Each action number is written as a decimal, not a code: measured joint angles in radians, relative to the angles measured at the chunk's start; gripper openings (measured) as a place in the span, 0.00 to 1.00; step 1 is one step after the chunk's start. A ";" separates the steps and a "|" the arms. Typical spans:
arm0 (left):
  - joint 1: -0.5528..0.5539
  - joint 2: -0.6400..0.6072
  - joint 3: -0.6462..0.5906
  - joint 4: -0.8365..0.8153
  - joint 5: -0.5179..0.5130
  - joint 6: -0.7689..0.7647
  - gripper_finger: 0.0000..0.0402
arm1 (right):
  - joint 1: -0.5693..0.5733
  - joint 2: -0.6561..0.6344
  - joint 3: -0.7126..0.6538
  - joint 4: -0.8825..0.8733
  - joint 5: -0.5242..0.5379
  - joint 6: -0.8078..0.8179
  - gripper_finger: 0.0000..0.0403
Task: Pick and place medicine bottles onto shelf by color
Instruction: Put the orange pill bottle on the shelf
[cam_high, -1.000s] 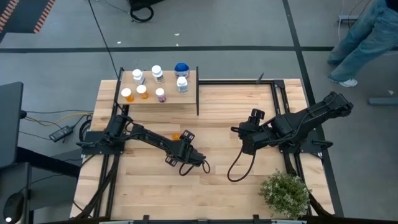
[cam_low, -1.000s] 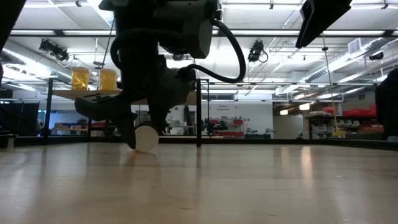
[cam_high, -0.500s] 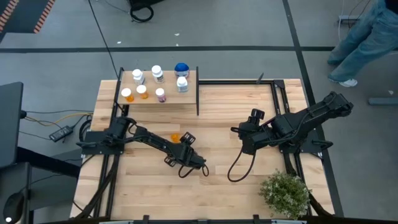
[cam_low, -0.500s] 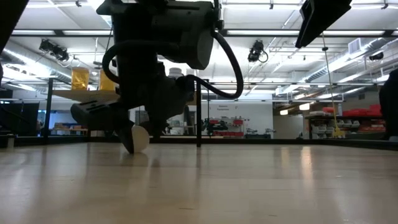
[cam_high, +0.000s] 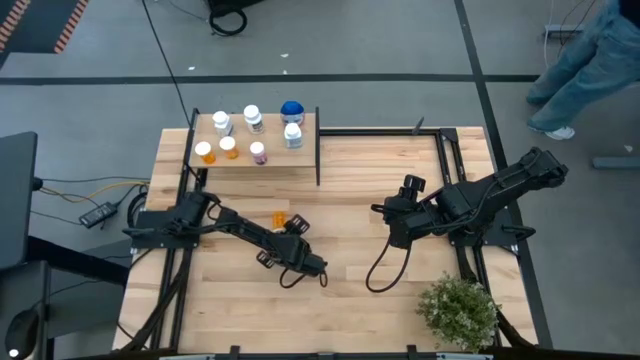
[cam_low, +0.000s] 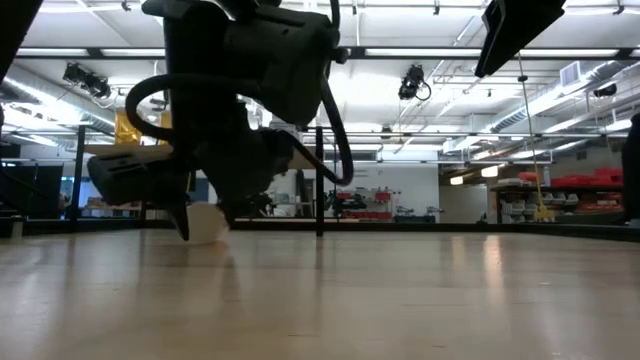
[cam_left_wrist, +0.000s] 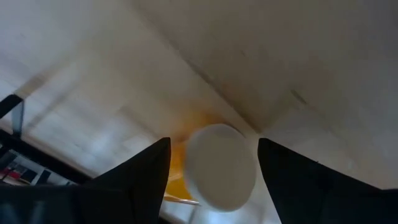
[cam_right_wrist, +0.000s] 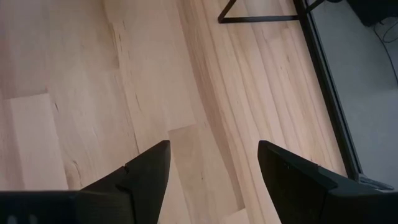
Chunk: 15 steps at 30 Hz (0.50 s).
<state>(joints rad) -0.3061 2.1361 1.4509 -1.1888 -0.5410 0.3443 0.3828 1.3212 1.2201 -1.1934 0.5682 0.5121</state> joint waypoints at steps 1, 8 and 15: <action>-0.001 0.000 0.000 -0.002 -0.004 0.000 0.62 | 0.000 0.000 0.000 0.000 0.000 0.000 0.62; 0.000 0.000 0.000 -0.004 -0.013 0.013 0.62 | 0.000 0.000 0.000 0.000 0.000 0.000 0.62; 0.000 0.000 0.002 -0.043 -0.014 0.004 0.61 | 0.000 0.000 0.000 0.000 0.000 0.000 0.62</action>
<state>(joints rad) -0.3061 2.1357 1.4525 -1.2316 -0.5549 0.3478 0.3826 1.3212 1.2201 -1.1931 0.5682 0.5121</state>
